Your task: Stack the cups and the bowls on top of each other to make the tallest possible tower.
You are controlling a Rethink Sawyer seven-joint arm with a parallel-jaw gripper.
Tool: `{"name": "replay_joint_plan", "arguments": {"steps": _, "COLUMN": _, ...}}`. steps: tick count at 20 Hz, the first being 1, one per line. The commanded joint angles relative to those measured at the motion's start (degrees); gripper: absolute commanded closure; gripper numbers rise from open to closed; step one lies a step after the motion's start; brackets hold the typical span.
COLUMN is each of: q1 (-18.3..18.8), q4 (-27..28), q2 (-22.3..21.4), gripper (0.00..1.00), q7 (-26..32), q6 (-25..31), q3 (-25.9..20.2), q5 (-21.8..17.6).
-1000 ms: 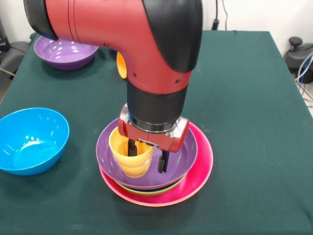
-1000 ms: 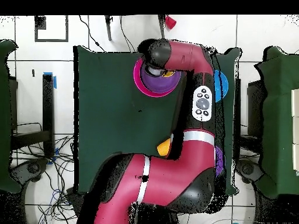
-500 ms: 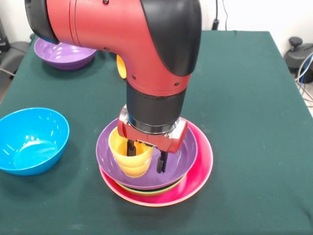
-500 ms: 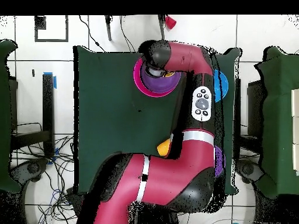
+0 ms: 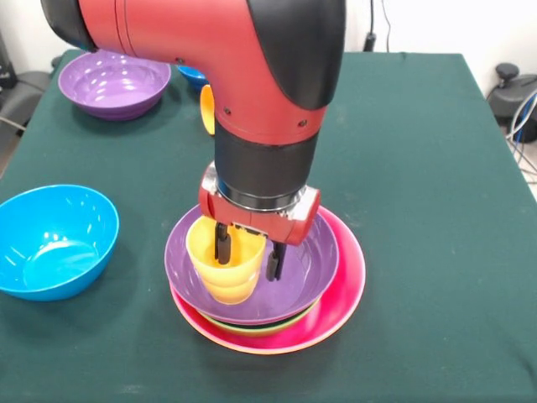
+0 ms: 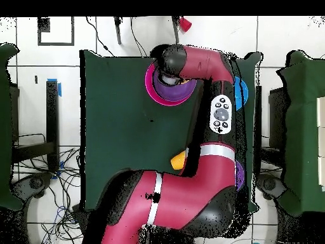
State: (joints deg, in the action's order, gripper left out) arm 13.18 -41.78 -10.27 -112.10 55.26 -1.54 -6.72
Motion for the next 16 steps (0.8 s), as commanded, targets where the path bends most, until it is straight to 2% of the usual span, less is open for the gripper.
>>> {"name": "replay_joint_plan", "arguments": {"steps": 1, "q1": 0.1, "q4": -6.1, "q2": -2.0, "gripper": 0.0, "q7": 5.6, "q6": 4.0, "q3": -3.9, "q5": -0.3}}
{"name": "replay_joint_plan", "arguments": {"steps": 5, "q1": -0.1, "q4": -5.9, "q2": -3.1, "gripper": 0.0, "q7": 5.9, "q6": 5.8, "q3": -3.5, "q5": -0.5}}
{"name": "replay_joint_plan", "arguments": {"steps": 8, "q1": -0.9, "q4": -8.2, "q2": -5.2, "gripper": 0.0, "q7": 2.4, "q6": 6.4, "q3": -2.6, "q5": 0.3}}
{"name": "replay_joint_plan", "arguments": {"steps": 10, "q1": -1.3, "q4": -10.0, "q2": -6.9, "gripper": 0.0, "q7": 2.2, "q6": 6.3, "q3": -2.5, "q5": 0.7}}
{"name": "replay_joint_plan", "arguments": {"steps": 14, "q1": -1.1, "q4": -11.2, "q2": -8.7, "gripper": 0.0, "q7": 2.6, "q6": 7.3, "q3": -3.4, "q5": 1.7}}
{"name": "replay_joint_plan", "arguments": {"steps": 16, "q1": -1.0, "q4": -12.8, "q2": -9.9, "gripper": 0.0, "q7": 4.7, "q6": 6.0, "q3": -3.1, "q5": 0.6}}
